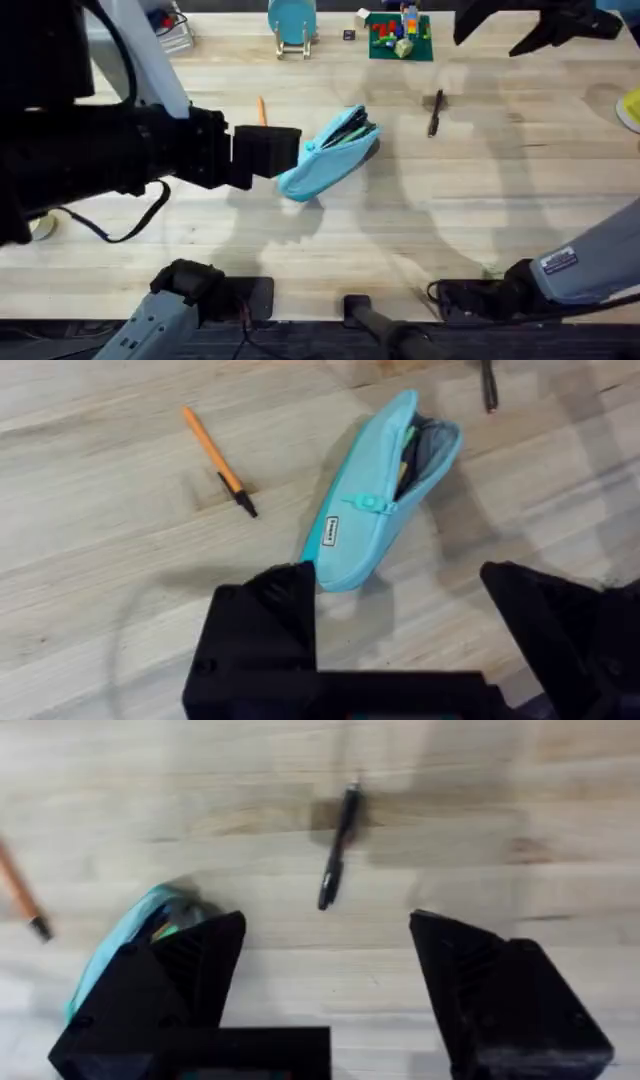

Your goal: Unzip the bag, pick up the pens from the table one at a time and place them inside, then zip the bag closed.

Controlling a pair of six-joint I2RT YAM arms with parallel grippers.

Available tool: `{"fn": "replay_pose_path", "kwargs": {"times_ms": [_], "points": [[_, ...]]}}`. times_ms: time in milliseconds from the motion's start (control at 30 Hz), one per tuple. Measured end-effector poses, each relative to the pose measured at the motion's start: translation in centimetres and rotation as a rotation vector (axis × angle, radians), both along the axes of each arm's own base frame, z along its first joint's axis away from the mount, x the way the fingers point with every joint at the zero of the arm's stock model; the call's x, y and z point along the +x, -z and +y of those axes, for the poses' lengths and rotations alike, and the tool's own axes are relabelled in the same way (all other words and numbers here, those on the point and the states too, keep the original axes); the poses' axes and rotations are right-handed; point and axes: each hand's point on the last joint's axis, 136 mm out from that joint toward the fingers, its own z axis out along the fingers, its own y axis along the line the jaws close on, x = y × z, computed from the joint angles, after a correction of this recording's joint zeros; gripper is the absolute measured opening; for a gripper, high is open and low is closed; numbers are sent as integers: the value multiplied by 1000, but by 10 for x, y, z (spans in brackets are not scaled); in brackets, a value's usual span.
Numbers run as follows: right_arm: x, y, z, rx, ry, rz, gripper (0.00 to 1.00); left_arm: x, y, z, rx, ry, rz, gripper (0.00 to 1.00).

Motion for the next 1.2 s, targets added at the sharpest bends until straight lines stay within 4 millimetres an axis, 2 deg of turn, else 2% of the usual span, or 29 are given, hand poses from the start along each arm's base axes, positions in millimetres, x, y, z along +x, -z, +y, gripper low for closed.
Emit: {"fn": "replay_pose_path", "kwargs": {"times_ms": [133,300,367,467,600,700,1033,1200], "points": [[-1,1,7,-105,64,3,996,1,1,3,12,-11,-3,995],[3,5,14,-132,134,-17,996,2,1,4,18,-18,-5,995],[6,16,12,-125,158,-16,995,2,1,4,20,-20,-5,996],[9,43,13,-103,181,-6,995,2,1,5,22,-22,-6,996],[4,78,15,-88,202,32,995,2,1,5,24,-24,-6,995],[0,97,16,-75,227,49,993,2,1,5,25,-24,-6,995],[2,135,17,-43,317,29,995,2,1,5,25,-24,-6,995],[-2,146,16,-42,341,50,996,2,1,5,25,-24,-6,995]]}}
